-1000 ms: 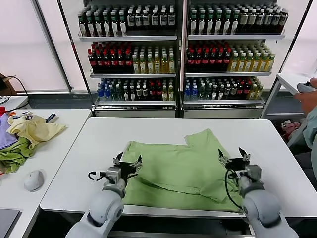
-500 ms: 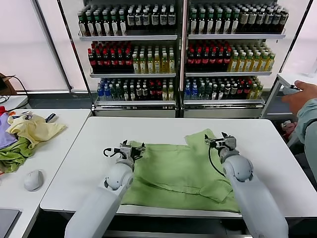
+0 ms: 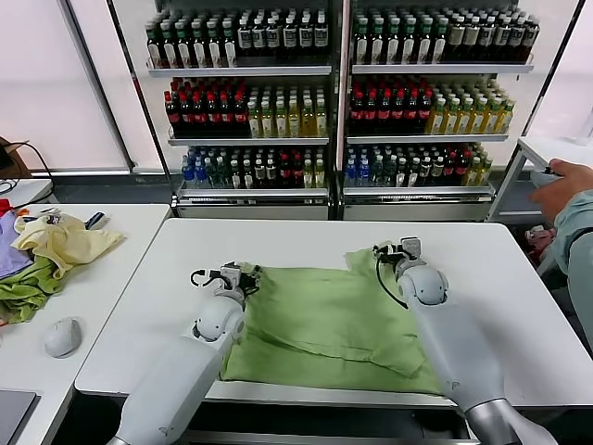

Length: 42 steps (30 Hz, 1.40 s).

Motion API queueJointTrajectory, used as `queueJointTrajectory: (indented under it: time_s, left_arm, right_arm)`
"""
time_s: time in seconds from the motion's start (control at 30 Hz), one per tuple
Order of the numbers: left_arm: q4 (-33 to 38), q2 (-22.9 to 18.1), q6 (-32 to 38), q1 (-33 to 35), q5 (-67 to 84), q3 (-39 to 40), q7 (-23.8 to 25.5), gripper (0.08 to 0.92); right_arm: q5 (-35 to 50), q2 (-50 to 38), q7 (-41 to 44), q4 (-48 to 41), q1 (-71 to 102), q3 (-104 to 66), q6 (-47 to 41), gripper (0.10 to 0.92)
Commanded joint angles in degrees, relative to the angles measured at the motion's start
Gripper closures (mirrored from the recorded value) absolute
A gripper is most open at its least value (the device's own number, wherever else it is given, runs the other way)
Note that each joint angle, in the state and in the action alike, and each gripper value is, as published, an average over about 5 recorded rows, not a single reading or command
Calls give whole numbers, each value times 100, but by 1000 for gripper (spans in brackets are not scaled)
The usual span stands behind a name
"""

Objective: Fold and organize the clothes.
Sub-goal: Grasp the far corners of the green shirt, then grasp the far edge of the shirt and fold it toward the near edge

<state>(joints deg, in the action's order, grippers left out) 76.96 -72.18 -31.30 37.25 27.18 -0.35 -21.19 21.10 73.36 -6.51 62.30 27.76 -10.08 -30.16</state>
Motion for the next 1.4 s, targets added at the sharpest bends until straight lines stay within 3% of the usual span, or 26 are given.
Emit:
queueJointTrajectory:
  time_s: [0.03,0.37,0.53,0.67,1.1,1.4]
  left_arm:
    - [-74,50,-77,-35,213,62,5,432]
    - [349,188,-43,172,375,27,28,719]
    - [706,303,182,362,464,-117,56,859]
    - [1149,468,430,583,496,-257,75,907]
    - [2669,819,664,1521,918,-927,55,908]
    - [3563,1046,530,2454,1025,-1264,121,908]
  right_arm:
    - [37,153,25,-632,-296,109,-46,361]
    - [177,78,78,-165,-89,118,4,646]
    - [188,-71,92,600,159,133,205,811]
    - [301,-248,66,1358,455,74,290,885]
    - [667,-846,79,3616,1722,-671,417,900]
    - [555,-865,61,5023,3518,-1631,263,900]
